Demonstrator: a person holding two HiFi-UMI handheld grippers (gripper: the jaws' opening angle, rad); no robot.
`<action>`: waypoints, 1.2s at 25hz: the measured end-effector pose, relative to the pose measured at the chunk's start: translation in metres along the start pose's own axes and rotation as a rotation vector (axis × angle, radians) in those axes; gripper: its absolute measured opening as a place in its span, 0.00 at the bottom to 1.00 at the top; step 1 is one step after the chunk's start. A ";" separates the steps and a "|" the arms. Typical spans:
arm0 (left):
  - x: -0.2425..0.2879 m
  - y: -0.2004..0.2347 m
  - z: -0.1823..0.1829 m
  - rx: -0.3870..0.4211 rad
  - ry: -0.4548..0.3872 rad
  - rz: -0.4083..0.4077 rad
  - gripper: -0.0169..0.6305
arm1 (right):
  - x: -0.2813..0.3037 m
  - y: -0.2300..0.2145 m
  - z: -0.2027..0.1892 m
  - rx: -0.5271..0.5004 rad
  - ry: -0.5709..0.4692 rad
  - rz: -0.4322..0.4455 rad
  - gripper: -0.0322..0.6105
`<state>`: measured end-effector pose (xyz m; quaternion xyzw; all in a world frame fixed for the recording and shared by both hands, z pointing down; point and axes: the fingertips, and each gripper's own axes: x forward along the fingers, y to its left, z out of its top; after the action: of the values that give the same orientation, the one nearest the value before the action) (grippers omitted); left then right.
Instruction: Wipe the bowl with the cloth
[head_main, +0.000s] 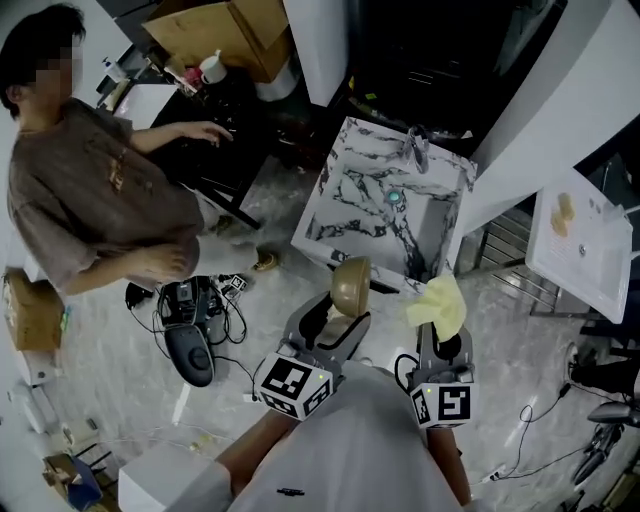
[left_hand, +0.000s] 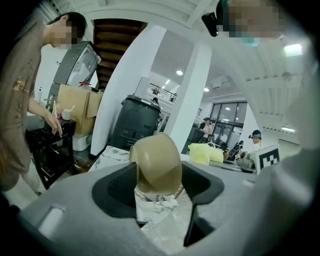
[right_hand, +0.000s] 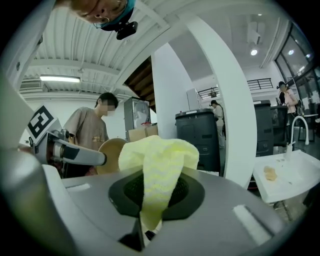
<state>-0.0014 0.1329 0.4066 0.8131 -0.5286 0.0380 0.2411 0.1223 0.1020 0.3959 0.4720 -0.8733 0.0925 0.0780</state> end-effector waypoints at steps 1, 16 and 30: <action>0.007 0.006 0.008 0.002 -0.001 -0.009 0.46 | 0.011 -0.001 0.006 -0.006 -0.001 -0.004 0.10; 0.089 0.080 0.067 0.051 0.044 -0.191 0.46 | 0.122 -0.014 0.029 0.011 -0.017 -0.145 0.10; 0.113 0.079 0.065 0.051 0.106 -0.289 0.46 | 0.150 -0.012 0.026 -0.123 0.048 -0.023 0.10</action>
<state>-0.0342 -0.0158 0.4131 0.8835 -0.3913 0.0590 0.2507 0.0497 -0.0318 0.4052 0.4739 -0.8697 0.0488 0.1289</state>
